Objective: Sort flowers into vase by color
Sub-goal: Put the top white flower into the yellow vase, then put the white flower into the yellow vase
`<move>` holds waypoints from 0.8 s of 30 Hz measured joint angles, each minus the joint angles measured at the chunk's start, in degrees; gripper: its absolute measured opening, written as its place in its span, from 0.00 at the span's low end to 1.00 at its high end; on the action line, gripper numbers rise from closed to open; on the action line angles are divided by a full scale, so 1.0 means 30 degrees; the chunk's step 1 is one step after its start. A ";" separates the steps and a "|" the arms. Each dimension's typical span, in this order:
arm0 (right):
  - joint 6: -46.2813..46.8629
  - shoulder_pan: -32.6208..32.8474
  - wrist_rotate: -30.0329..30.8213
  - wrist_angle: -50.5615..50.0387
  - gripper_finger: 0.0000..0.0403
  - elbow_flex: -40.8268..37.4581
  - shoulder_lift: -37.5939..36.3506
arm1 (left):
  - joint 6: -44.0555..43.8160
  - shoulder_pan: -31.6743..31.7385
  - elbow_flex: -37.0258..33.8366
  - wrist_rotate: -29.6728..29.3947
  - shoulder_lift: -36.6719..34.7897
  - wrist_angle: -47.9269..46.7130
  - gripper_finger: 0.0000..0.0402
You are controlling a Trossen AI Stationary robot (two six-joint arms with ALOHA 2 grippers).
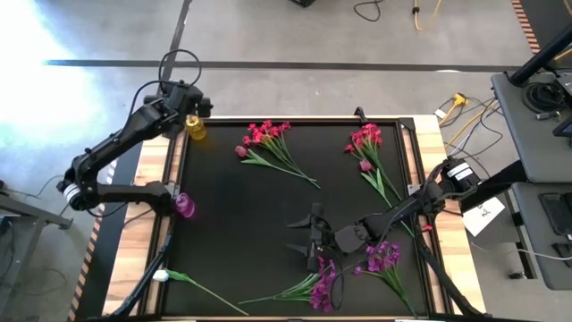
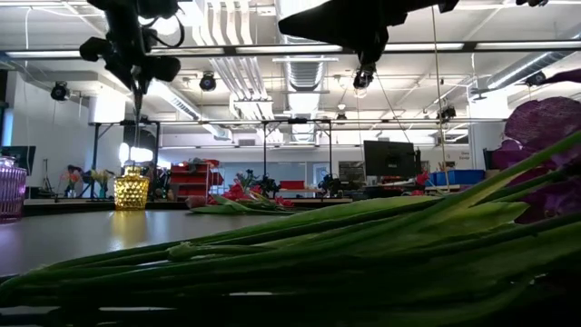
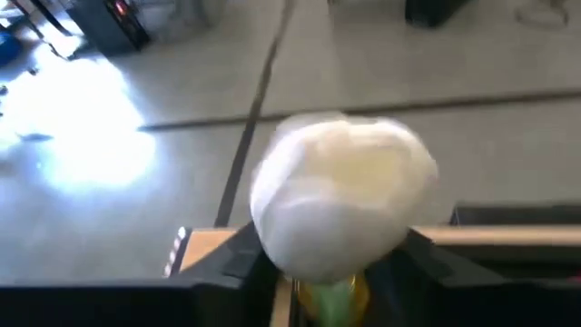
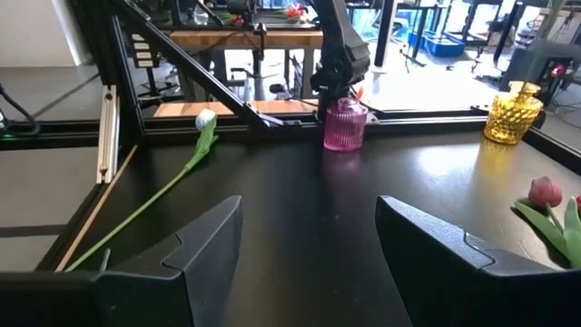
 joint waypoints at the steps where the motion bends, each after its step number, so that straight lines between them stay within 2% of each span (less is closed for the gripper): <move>1: 0.0003 0.0000 -0.0001 -0.0011 0.61 0.0004 0.0000 | -0.0242 0.0000 0.0395 0.0336 0.0148 -0.0803 0.37; 7: 0.0000 0.0000 -0.0001 -0.0146 0.61 0.0029 -0.0007 | -0.1166 -0.0002 0.3027 0.2550 0.1241 -0.6484 0.57; 12: 0.0000 0.0000 0.0004 -0.0200 0.61 0.0044 0.0000 | -0.1478 -0.0485 0.5113 0.4133 0.1318 -1.0512 0.68; 17: 0.0007 0.0000 0.0011 -0.0543 0.61 0.0051 0.0000 | -0.1475 -0.1881 0.6127 0.5713 -0.0156 -1.1011 0.72; 21: 0.0160 0.0000 0.0013 -0.0568 0.61 0.0051 -0.0001 | -0.1844 -0.3268 0.6528 0.6104 -0.1525 -1.0970 0.72; 24: 0.0138 0.0000 0.0013 -0.0582 0.61 0.0051 -0.0007 | -0.2033 -0.4468 0.6480 0.7586 -0.2655 -1.0603 0.72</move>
